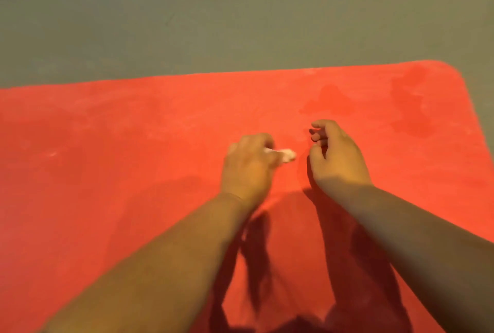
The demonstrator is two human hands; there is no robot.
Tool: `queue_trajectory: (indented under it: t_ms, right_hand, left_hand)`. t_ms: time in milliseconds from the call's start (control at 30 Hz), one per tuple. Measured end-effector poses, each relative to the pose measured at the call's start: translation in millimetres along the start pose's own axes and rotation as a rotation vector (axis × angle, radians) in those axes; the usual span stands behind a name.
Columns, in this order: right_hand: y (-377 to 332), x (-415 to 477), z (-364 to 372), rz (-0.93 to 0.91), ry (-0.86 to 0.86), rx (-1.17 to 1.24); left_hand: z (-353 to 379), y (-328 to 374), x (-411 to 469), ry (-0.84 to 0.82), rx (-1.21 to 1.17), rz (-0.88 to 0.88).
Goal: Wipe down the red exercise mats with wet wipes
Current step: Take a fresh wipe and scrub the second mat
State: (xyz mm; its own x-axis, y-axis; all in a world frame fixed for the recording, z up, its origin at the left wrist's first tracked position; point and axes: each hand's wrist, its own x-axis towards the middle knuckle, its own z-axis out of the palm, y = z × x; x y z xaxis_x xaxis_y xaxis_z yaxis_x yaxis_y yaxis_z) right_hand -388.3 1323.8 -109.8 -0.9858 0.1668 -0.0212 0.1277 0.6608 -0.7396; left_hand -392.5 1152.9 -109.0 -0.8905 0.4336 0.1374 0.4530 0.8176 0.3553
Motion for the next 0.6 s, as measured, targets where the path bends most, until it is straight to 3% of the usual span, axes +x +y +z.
queue_trajectory:
  t_ms: [100,200,267,300,367,467,533,600]
  right_hand:
    - [6,-1,-3,-0.017,0.001,-0.025]
    - [6,-1,0,-0.018,0.021,-0.024]
    - [5,-2,2,-0.007,0.038,-0.020]
    - [5,-2,3,0.000,0.046,-0.017]
    - [4,-1,3,0.009,0.052,-0.016]
    - [3,0,2,0.003,0.041,-0.038]
    - [3,-1,1,-0.005,0.024,-0.033]
    - [6,-3,0,-0.018,0.010,-0.038]
  left_hand:
    - [-31,-72,2,0.069,0.117,-0.172]
    - [-55,-139,1,0.167,0.202,-0.554]
    - [-48,-134,4,0.207,0.166,-0.757]
    - [-39,-117,6,0.215,0.126,-0.758]
    - [-17,-68,11,0.211,0.057,-0.583]
    - [6,7,0,0.028,-0.059,-0.083]
    - [6,20,-11,-0.196,-0.098,0.222]
    - [-6,-8,-8,-0.306,-0.034,0.350]
